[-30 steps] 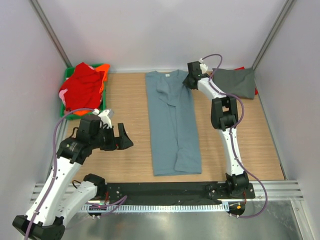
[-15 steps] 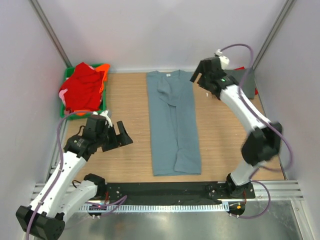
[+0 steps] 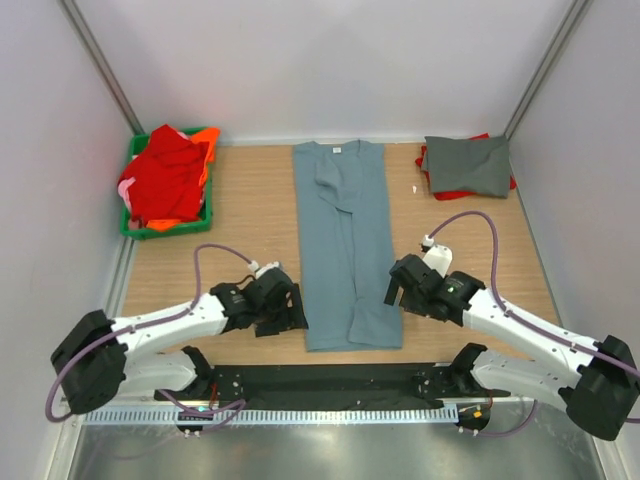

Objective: Fold and stack the t-shirts
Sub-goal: Fold the tshirt

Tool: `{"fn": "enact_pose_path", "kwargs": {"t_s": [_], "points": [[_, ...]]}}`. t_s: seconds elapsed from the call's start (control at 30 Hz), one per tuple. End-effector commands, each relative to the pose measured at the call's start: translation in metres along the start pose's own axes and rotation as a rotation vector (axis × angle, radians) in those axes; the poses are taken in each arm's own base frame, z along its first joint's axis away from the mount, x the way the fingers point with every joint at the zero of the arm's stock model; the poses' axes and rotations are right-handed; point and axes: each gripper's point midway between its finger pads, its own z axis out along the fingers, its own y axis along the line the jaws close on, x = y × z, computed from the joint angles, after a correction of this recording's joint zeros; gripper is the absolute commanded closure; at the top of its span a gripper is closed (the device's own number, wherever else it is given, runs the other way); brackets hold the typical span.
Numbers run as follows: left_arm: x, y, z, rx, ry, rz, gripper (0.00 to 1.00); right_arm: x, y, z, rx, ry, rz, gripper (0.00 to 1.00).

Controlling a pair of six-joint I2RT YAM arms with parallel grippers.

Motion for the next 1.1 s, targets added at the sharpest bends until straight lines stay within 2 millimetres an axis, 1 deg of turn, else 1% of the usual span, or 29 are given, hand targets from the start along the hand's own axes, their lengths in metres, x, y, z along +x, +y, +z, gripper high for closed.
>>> {"fn": "enact_pose_path", "kwargs": {"t_s": [0.0, 0.07, 0.1, 0.17, 0.2, 0.23, 0.27, 0.37, 0.43, 0.47, 0.57, 0.6, 0.63, 0.7, 0.73, 0.77, 0.83, 0.97, 1.0, 1.07], "points": [[-0.002, -0.037, 0.009, 0.056, -0.085, -0.033, 0.23, -0.007, 0.013, -0.015, -0.048, -0.071, 0.109, 0.10], [0.006, -0.036, 0.016, 0.025, -0.086, -0.044, 0.24, -0.001, 0.013, -0.016, -0.041, -0.066, 0.106, 0.10], [0.016, -0.038, 0.017, 0.026, -0.080, -0.026, 0.25, 0.002, 0.015, -0.017, -0.046, -0.067, 0.096, 0.10], [0.021, -0.040, 0.021, 0.023, -0.096, -0.042, 0.26, 0.005, 0.015, -0.017, -0.044, -0.062, 0.088, 0.10], [0.030, -0.040, 0.022, 0.025, -0.085, -0.026, 0.27, 0.010, 0.015, -0.015, -0.044, -0.052, 0.082, 0.10], [0.032, -0.044, 0.024, 0.040, -0.086, -0.028, 0.27, 0.012, 0.014, -0.014, -0.043, -0.048, 0.085, 0.10], [0.035, -0.041, 0.028, 0.024, -0.087, -0.025, 0.28, 0.014, 0.012, -0.013, -0.038, -0.043, 0.083, 0.10], [0.041, -0.043, 0.034, 0.006, -0.089, -0.014, 0.35, 0.028, 0.004, -0.005, -0.031, -0.020, 0.088, 0.09], [0.042, -0.047, 0.037, 0.009, -0.091, -0.011, 0.49, 0.039, -0.002, 0.001, -0.029, 0.003, 0.096, 0.09], [0.042, -0.046, 0.039, 0.001, -0.088, -0.009, 0.67, 0.043, -0.006, 0.004, -0.022, 0.010, 0.099, 0.10], [0.043, -0.047, 0.038, 0.004, -0.087, -0.011, 0.97, 0.050, -0.010, 0.005, -0.028, 0.025, 0.104, 0.14], [0.042, -0.046, 0.037, 0.000, -0.090, -0.012, 1.00, 0.051, -0.011, 0.005, -0.030, 0.025, 0.104, 0.17], [0.041, -0.043, 0.034, -0.011, -0.099, -0.020, 1.00, 0.053, -0.012, 0.004, -0.040, 0.027, 0.110, 0.25], [0.038, -0.040, 0.031, -0.018, -0.110, -0.026, 1.00, 0.057, -0.012, 0.003, -0.056, 0.041, 0.121, 0.36], [0.038, -0.039, 0.030, -0.020, -0.114, -0.027, 1.00, 0.059, -0.011, 0.003, -0.073, 0.044, 0.128, 0.45], [0.038, -0.039, 0.029, -0.017, -0.116, -0.031, 1.00, 0.064, -0.008, 0.002, -0.096, 0.067, 0.124, 0.48], [0.039, -0.037, 0.029, -0.019, -0.113, -0.032, 1.00, 0.071, -0.005, 0.003, -0.122, 0.085, 0.128, 0.50], [0.041, -0.036, 0.030, -0.024, -0.111, -0.036, 1.00, 0.090, -0.002, 0.006, -0.132, 0.131, 0.104, 0.48], [0.042, -0.036, 0.031, -0.027, -0.107, -0.033, 1.00, 0.096, 0.002, 0.005, -0.148, 0.141, 0.096, 0.47], [0.043, -0.035, 0.031, -0.028, -0.107, -0.039, 1.00, 0.102, 0.005, 0.005, -0.157, 0.147, 0.088, 0.47]]}}
